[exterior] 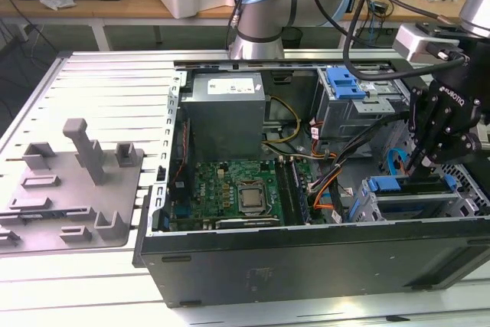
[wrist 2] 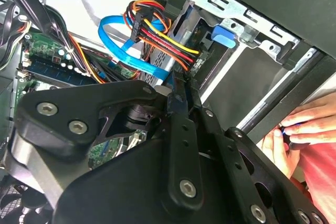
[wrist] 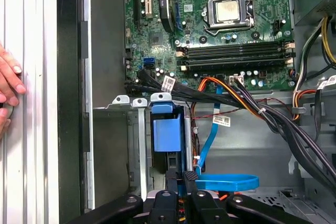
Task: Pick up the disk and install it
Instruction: 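Insert the second disk wire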
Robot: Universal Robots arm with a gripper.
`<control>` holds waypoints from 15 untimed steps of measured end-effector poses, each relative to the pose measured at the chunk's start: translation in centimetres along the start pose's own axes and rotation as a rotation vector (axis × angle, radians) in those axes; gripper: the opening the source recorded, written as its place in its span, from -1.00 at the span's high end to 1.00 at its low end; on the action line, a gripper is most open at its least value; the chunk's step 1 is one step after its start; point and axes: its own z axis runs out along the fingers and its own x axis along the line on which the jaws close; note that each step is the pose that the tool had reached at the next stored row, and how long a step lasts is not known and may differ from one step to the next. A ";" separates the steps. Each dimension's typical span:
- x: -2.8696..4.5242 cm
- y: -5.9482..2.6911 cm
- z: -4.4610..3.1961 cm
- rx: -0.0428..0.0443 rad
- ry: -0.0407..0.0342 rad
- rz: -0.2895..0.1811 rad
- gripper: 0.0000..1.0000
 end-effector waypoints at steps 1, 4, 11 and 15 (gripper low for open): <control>0.00 0.00 0.00 0.0000 0.0000 0.000 0.68; 0.00 0.00 0.03 0.0000 -0.0007 0.000 0.68; 0.45 -0.03 0.15 -0.0006 -0.0129 -0.001 0.68; 1.14 -0.07 0.25 -0.0013 -0.0299 -0.002 0.68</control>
